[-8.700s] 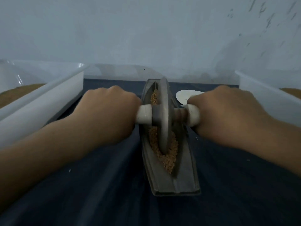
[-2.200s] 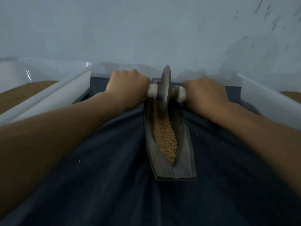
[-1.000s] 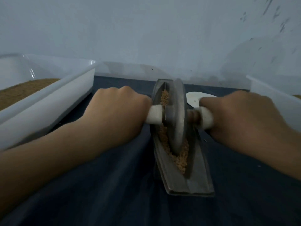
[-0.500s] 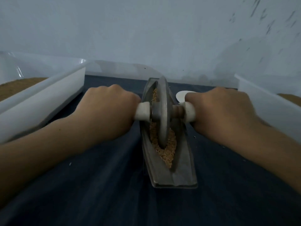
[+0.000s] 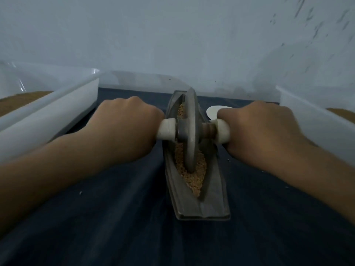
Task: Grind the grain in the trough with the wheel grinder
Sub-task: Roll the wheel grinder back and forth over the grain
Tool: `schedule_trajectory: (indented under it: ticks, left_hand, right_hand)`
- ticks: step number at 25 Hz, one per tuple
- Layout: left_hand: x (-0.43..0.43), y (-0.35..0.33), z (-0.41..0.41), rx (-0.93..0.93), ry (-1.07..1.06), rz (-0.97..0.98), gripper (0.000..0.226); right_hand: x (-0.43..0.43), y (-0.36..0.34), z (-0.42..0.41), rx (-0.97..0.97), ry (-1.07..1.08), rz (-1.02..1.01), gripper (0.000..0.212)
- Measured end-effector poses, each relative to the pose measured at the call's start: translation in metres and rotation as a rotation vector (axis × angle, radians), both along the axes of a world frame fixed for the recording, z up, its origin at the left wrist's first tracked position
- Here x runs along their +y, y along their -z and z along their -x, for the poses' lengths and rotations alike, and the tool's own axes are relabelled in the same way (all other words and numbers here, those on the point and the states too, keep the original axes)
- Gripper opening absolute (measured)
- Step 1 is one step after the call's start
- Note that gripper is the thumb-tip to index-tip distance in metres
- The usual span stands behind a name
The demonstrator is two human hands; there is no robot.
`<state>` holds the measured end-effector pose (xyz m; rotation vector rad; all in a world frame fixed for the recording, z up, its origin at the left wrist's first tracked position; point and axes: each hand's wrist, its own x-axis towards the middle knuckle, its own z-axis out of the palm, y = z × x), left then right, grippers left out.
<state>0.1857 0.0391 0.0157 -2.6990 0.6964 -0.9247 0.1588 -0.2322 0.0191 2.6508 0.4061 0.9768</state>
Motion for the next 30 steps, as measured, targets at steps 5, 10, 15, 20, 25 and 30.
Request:
schedule_trajectory:
  ticks: [5, 10, 15, 20, 25, 30]
  left_hand:
    - [-0.030, -0.020, -0.050, 0.209, -0.251, 0.105, 0.017]
    - [-0.018, -0.014, -0.021, 0.180, -0.130, -0.012, 0.014]
    - [-0.019, -0.012, -0.017, -0.087, -0.065, -0.113, 0.015]
    - [-0.039, -0.026, -0.046, 0.159, -0.250, 0.028, 0.014]
    - [-0.001, -0.005, 0.005, -0.007, 0.011, -0.024, 0.024]
    - [-0.038, -0.025, -0.035, 0.089, -0.234, -0.022, 0.013]
  right_hand:
    - [0.032, -0.022, -0.060, 0.134, 0.160, -0.104, 0.009]
    - [0.011, -0.013, -0.021, 0.119, 0.033, -0.033, 0.019]
    - [0.003, 0.013, -0.015, -0.002, 0.016, -0.178, 0.016]
    - [0.027, -0.026, -0.061, 0.278, 0.153, -0.150, 0.013]
    - [-0.003, 0.001, 0.001, -0.008, -0.062, -0.034, 0.022]
    - [0.022, -0.011, -0.047, 0.227, 0.146, -0.212, 0.016]
